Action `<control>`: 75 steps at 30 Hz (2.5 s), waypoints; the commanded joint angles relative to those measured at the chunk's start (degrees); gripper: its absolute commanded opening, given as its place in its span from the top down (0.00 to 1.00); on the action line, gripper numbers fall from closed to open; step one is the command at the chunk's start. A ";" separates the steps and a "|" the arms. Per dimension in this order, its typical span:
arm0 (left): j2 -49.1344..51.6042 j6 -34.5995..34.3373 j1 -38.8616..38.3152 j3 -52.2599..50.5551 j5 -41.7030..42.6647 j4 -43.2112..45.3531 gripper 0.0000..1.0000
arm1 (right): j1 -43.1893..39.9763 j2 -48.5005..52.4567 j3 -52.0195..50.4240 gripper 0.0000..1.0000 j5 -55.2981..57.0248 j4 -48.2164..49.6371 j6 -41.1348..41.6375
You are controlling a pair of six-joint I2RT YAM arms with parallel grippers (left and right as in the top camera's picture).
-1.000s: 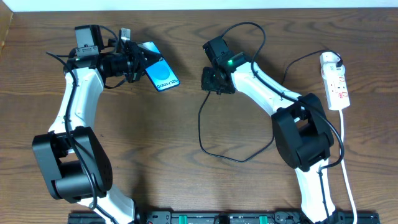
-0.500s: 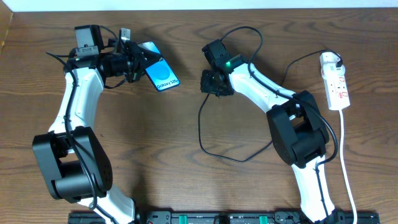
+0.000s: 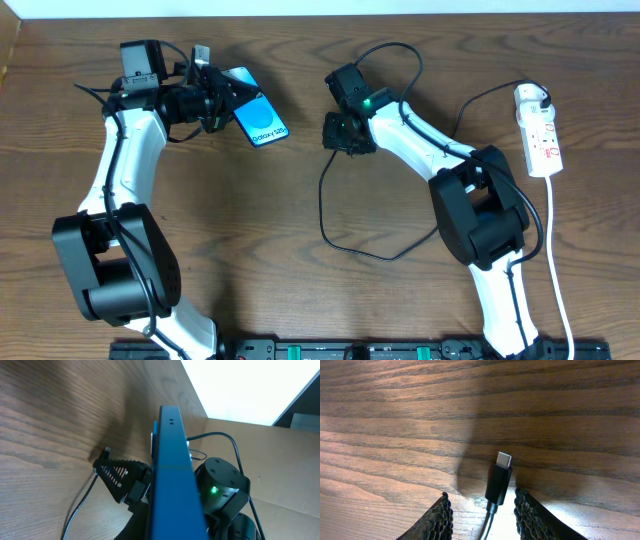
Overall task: Plug charger to phone and switch on socket
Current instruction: 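Lower the right gripper onto the black cable's USB-C end, then grasp the USB-C plug with the right gripper and lift it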
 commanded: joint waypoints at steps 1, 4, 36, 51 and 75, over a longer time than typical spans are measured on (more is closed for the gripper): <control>-1.31 0.81 0.13 0.70 2.25 0.07 0.93 | -0.07 0.87 0.26 0.61 0.02 -0.52 0.59; -1.31 0.81 0.13 0.70 2.25 0.04 0.92 | -0.07 0.87 0.26 0.61 0.02 -0.44 0.59; -1.31 0.81 0.13 0.70 2.27 0.04 0.93 | 0.96 3.67 0.24 0.94 3.91 -0.26 1.42; -1.31 0.79 0.15 0.70 2.23 0.09 0.93 | -1.25 0.42 0.44 0.99 2.14 0.46 -15.76; -1.31 0.81 0.13 0.70 2.23 0.09 0.93 | -2.64 -3.63 -0.35 0.72 5.99 -9.22 -24.33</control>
